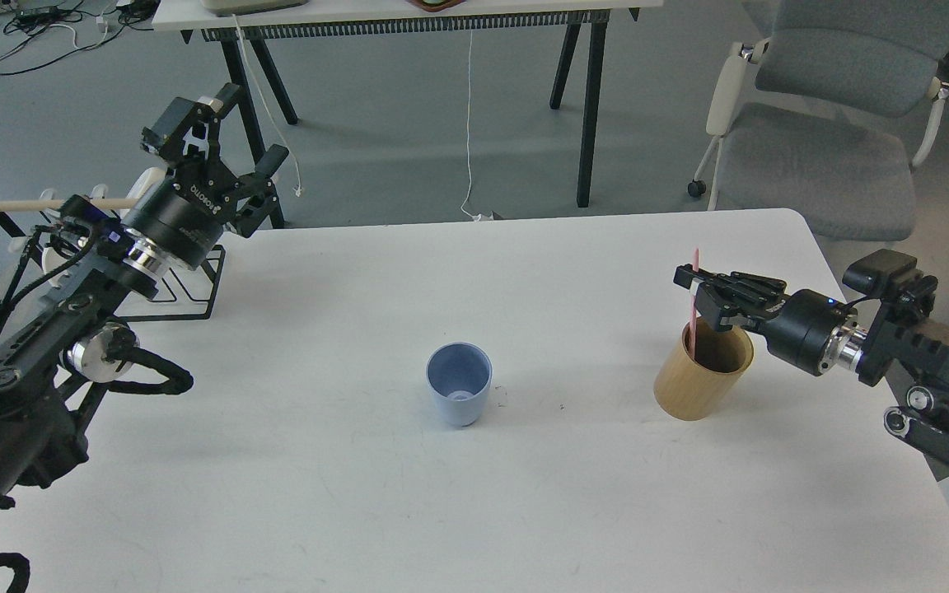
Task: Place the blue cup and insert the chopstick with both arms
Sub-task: 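Grasp the pink stick in the tan cup with the right gripper and lift, then move the pink stick over the blue cup and lower it in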
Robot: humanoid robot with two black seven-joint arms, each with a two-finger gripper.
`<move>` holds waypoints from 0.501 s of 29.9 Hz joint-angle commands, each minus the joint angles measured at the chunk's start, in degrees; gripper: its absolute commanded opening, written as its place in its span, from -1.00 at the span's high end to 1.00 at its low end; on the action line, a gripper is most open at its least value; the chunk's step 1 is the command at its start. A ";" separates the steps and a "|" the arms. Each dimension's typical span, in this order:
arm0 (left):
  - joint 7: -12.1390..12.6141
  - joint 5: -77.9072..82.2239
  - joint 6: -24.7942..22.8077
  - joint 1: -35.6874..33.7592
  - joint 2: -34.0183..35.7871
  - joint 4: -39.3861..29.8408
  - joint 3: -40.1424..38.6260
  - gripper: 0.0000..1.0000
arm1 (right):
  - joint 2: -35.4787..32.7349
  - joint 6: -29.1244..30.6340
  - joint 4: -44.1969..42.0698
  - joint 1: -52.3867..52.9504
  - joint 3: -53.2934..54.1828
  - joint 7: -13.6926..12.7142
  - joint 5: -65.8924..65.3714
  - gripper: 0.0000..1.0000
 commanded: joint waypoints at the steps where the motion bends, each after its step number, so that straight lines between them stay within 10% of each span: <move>1: 0.00 0.00 0.00 0.00 0.00 -0.02 0.00 -0.83 | -3.25 0.01 2.55 1.60 0.14 0.00 0.07 0.97; 15: 0.00 0.00 0.00 0.00 -1.76 -0.02 0.87 -0.83 | -20.22 0.10 20.13 16.44 0.49 0.00 7.34 0.99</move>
